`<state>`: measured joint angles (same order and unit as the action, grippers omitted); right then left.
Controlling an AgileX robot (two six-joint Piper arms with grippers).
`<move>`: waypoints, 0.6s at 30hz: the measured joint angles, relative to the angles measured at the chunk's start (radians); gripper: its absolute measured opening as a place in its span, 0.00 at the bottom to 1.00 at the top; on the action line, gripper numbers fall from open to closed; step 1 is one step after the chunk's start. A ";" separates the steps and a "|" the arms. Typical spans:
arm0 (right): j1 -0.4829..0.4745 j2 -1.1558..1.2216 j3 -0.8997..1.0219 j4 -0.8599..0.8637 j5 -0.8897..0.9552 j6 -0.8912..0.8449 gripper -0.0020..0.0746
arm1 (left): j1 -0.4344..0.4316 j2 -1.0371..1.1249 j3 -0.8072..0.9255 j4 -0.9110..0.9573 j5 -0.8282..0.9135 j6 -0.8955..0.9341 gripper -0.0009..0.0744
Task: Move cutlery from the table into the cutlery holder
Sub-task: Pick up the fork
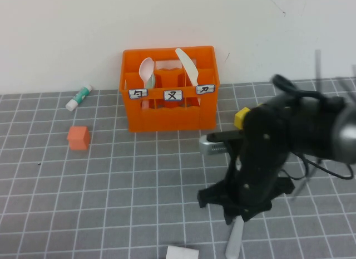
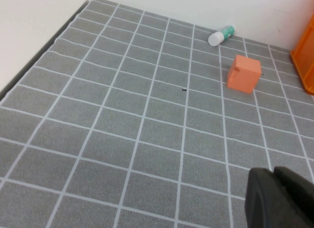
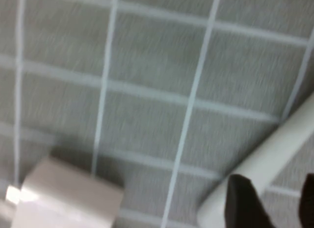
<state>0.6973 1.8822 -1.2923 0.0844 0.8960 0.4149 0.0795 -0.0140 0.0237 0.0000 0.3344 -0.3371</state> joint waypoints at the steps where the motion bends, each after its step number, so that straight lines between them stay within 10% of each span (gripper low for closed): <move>1: 0.004 0.023 -0.024 -0.019 0.010 0.034 0.36 | 0.000 0.000 0.000 0.000 0.000 0.000 0.01; 18: 0.006 0.134 -0.048 -0.194 -0.104 0.346 0.43 | 0.000 0.000 0.000 0.000 0.000 0.002 0.01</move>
<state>0.7034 2.0164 -1.3407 -0.1099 0.7921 0.7605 0.0795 -0.0140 0.0237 0.0000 0.3344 -0.3349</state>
